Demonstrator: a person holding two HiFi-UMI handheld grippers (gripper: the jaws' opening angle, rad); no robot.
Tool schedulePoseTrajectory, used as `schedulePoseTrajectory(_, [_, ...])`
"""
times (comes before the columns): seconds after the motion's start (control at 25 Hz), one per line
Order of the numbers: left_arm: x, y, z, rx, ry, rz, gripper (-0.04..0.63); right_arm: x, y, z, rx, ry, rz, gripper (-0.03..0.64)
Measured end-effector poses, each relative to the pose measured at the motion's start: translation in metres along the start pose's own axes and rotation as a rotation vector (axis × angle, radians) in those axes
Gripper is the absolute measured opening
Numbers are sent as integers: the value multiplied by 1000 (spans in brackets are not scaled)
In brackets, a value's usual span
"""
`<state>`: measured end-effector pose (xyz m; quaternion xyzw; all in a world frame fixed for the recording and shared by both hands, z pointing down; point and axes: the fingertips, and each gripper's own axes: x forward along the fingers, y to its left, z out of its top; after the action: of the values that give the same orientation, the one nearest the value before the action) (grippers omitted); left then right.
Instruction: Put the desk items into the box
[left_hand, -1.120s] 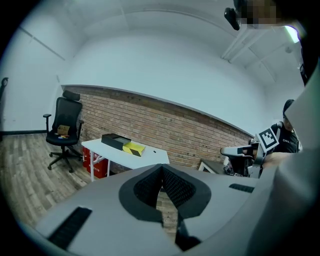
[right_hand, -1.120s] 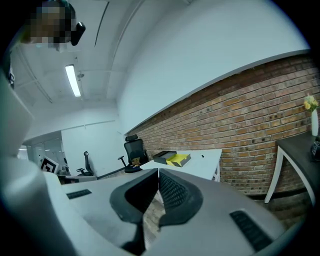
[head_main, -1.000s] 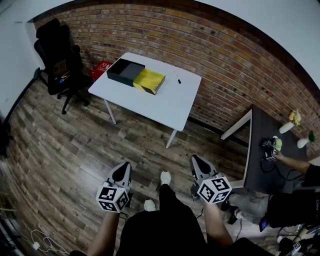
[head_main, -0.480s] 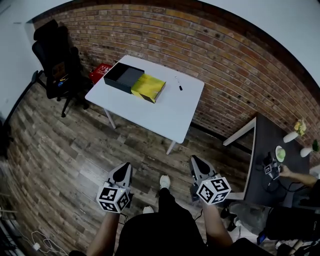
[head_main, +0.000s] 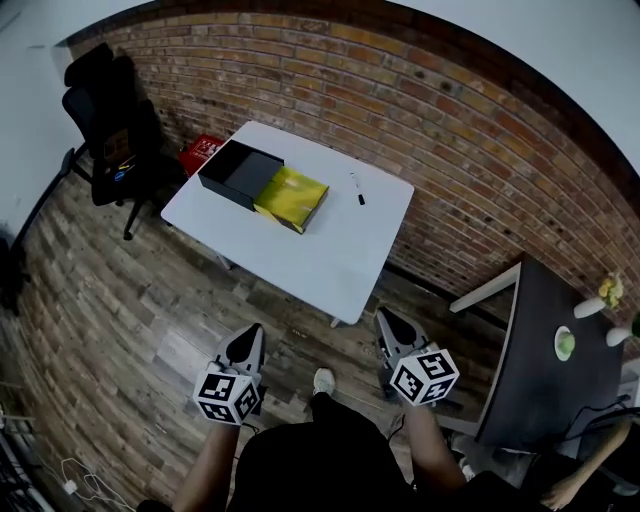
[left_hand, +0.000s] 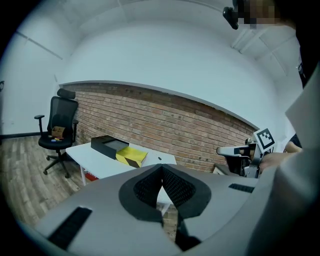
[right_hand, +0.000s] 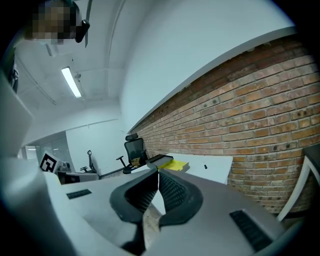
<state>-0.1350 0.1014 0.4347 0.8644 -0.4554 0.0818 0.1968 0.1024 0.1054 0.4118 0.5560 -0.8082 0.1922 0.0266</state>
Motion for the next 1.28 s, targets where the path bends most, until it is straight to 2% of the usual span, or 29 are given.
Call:
schedulePoseTrajectory(0.44, [73,-16,20,20,10,30,14,45,-63,25,3,1,63,21])
schedulePoseTrajectory(0.76, [103,-21,27,27,11,27,14,53,-90,29,12,2,55,21])
schedulePoseTrajectory(1.04, [122,-23,29,21,16,10,12,61,-104,28,14,19,40,21])
schedulePoseTrajectory(1.28, [155,-21,29,28,43,-46,12,85,-113,20,9,46,30,21])
